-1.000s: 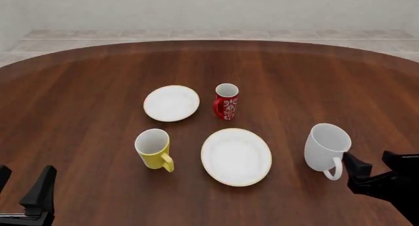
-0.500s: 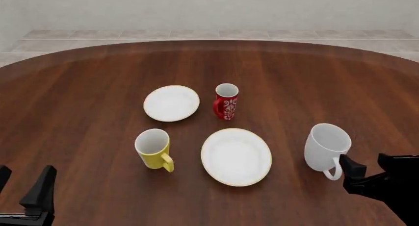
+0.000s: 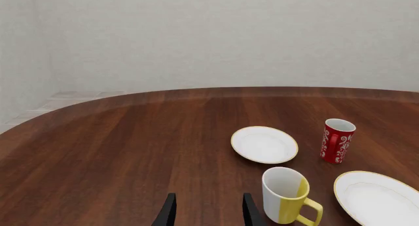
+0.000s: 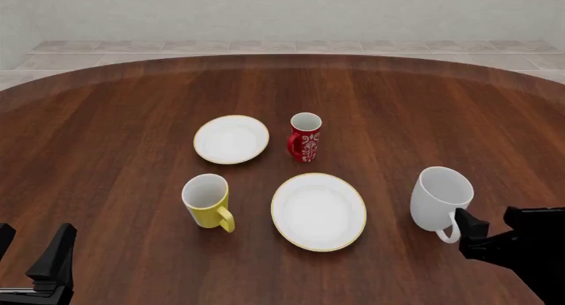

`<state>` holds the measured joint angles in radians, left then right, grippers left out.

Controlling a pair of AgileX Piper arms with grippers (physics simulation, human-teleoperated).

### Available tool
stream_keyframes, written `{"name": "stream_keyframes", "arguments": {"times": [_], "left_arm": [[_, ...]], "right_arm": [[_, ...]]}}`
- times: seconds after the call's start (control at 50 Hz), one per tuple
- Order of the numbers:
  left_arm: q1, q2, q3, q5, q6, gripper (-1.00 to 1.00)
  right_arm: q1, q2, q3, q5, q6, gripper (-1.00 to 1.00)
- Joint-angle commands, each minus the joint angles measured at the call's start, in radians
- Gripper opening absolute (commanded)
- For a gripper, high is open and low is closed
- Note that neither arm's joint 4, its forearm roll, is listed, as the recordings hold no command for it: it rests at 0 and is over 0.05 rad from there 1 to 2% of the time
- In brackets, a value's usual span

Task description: Put the white mug on the left plate.

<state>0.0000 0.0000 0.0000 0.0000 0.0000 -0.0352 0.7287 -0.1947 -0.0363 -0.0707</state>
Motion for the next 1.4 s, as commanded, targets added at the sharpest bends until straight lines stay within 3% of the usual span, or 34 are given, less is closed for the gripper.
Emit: {"name": "stream_keyframes", "arguments": {"times": [0.02,0.74,1.4], "left_arm": [[0.000,0.000,0.000,0.000,0.000,1.00],[0.000,0.000,0.000,0.000,0.000,1.00],[0.000,0.000,0.000,0.000,0.000,1.00]], "right_arm": [[-0.003,0.034,0.002,-0.032,-0.010,1.00],[0.001,0.167,0.012,-0.154,-0.008,1.00],[0.005,0.331,0.045,-0.322,-0.002,1.00]]}}
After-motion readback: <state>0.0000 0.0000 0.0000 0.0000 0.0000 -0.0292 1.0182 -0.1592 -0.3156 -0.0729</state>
